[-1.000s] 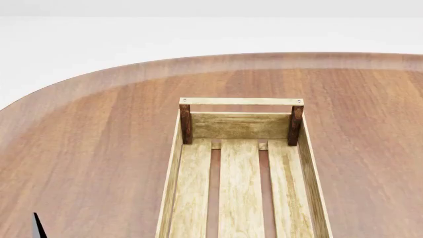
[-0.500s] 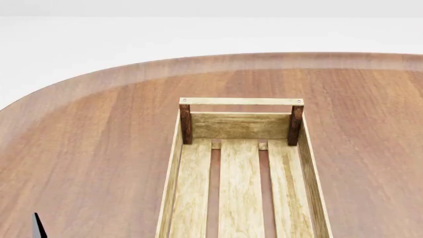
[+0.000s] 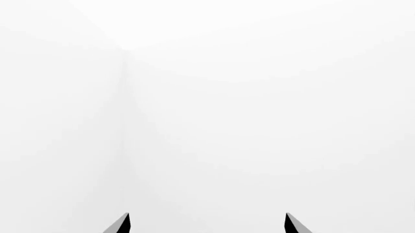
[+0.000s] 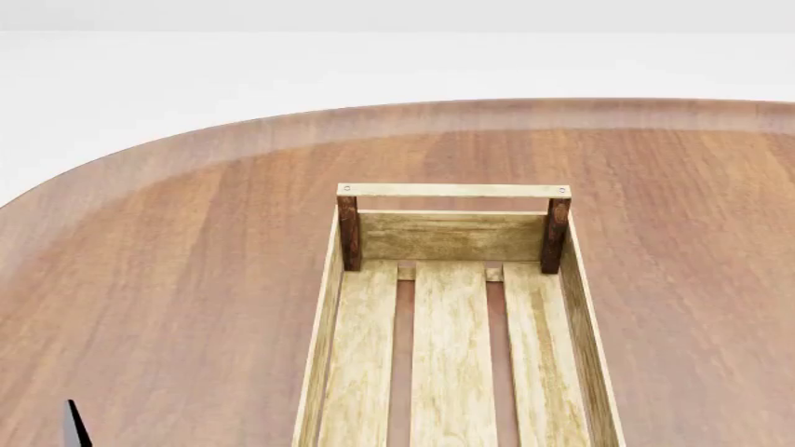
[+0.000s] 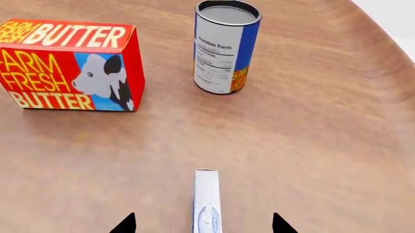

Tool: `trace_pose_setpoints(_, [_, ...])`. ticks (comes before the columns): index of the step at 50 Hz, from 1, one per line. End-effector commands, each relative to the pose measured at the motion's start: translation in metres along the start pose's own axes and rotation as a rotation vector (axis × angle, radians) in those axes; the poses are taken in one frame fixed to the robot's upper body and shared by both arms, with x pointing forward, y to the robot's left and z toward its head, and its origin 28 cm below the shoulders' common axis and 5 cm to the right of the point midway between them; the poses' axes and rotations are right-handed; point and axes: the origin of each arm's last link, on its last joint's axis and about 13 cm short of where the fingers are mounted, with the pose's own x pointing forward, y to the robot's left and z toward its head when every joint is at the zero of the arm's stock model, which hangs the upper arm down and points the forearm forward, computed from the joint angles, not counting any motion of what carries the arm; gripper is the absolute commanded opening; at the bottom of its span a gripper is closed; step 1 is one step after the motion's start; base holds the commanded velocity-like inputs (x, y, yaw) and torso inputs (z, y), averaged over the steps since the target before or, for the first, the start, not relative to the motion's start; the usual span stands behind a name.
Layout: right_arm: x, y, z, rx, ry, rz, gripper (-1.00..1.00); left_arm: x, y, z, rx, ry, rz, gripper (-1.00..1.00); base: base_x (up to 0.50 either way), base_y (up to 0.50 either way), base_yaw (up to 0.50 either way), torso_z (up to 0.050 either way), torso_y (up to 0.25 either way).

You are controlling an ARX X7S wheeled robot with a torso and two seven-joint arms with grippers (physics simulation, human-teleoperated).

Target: Pick up the cream cheese and put it in the tray.

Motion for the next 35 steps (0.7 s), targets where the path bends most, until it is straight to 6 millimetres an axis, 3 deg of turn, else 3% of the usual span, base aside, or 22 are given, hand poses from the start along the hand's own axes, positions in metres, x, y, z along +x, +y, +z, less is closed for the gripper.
trace_pose_setpoints(1, [0.005, -0.001, -0.004, -0.002, 0.025, -0.005, 1.0, 0.0, 0.0, -0.001, 0.002, 0.004, 0.0, 1.0, 0.0, 0.0, 0.0, 0.0, 0.0])
trace_pose_setpoints(35, [0.024, 0.007, -0.024, -0.035, 0.093, -0.017, 1.0, -0.001, -0.001, -0.001, 0.005, 0.004, -0.004, 1.0, 0.0, 0.0, 0.0, 0.0, 0.0])
